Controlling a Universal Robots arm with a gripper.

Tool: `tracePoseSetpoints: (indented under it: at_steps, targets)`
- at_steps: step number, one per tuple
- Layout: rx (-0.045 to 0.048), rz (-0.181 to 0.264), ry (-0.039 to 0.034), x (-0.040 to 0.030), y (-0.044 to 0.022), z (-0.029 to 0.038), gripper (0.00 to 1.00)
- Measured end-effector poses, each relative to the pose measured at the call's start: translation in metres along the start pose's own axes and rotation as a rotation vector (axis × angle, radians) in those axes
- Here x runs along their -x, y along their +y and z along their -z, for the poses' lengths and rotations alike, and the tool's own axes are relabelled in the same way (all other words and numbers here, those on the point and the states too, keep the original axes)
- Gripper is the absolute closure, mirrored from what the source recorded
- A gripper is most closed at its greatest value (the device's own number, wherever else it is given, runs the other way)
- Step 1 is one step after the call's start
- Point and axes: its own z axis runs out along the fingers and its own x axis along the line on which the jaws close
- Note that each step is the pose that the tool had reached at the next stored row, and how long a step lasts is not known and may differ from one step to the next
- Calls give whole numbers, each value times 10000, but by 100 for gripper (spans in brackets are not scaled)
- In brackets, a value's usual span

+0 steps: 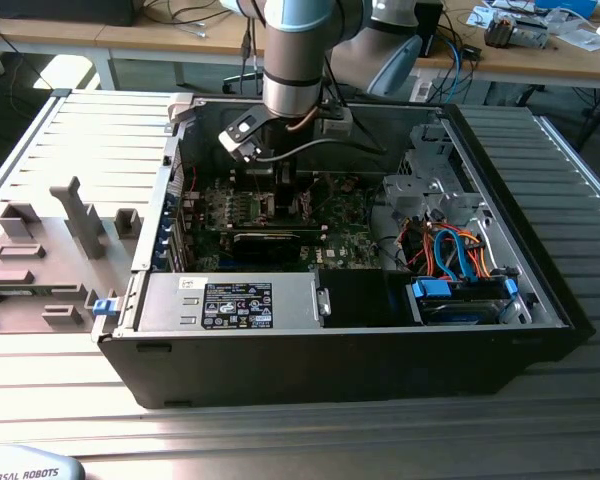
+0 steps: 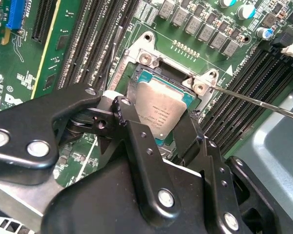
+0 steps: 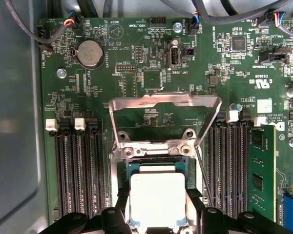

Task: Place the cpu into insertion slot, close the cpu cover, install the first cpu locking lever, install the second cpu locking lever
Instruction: 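Place the cpu into insertion slot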

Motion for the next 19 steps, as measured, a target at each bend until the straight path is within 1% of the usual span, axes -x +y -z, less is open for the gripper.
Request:
tracePoseSetpoints:
  at_steps: [4,6,19]
  targets:
    - [-3,-19,36,15,4,-1,46]
    - [-3,-23,42,17,7,-1,46]
    - [-3,-21,43,16,9,-13,46]
